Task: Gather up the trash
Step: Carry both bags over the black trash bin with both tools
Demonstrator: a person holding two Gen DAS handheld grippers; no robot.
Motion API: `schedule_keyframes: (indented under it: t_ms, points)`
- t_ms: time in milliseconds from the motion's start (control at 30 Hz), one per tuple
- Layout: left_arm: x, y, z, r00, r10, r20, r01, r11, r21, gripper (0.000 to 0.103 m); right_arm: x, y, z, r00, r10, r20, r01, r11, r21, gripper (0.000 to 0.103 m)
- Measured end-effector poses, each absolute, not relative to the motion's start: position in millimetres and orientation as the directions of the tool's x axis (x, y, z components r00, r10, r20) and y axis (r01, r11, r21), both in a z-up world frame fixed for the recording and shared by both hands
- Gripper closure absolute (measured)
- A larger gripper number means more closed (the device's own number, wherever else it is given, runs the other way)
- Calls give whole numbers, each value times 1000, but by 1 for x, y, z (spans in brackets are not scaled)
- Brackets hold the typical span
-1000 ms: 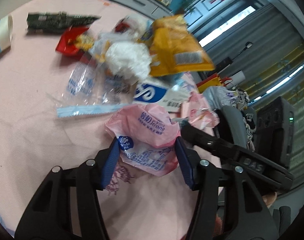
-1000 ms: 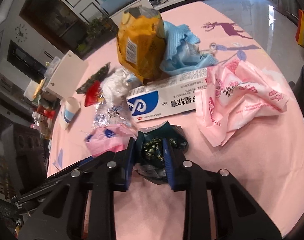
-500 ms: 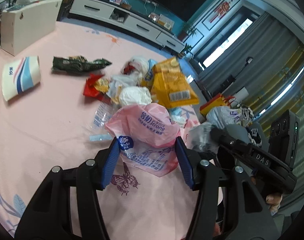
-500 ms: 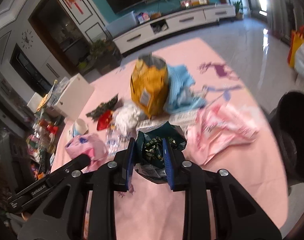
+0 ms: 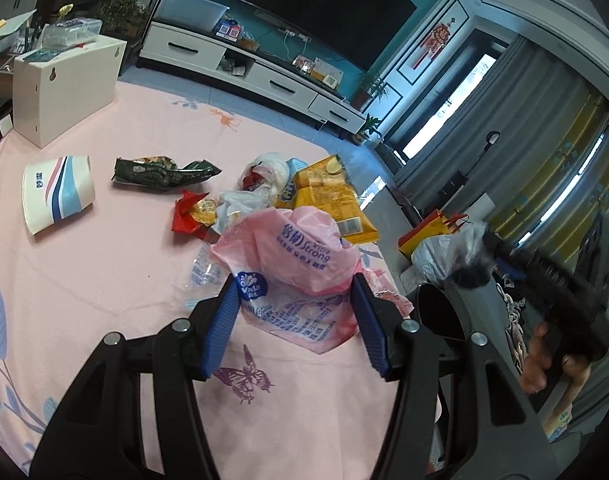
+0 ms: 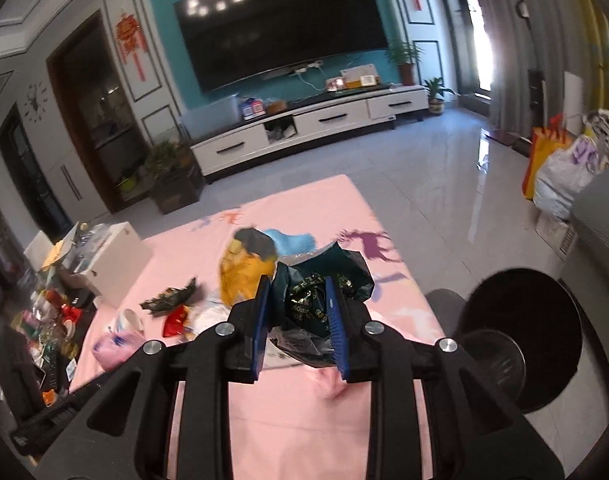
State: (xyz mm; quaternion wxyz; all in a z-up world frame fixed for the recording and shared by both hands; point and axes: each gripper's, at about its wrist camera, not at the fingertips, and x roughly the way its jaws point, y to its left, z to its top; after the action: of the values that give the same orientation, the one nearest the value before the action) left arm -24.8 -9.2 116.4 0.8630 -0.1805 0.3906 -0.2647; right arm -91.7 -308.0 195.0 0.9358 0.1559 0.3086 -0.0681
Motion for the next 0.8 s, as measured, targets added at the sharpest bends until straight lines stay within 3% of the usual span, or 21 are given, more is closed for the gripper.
schedule_keyframes:
  t_ms: [367,800]
  points:
    - [-38,-98,130,570,-596,-566,412,803,-431,45,-128,-376,185,775,-205,-598,410,883,228,75]
    - [-62,-261,107,407,-664,-627,598,713,-367,45,-181,-470,151,695,-324,-642,632,701,330,75]
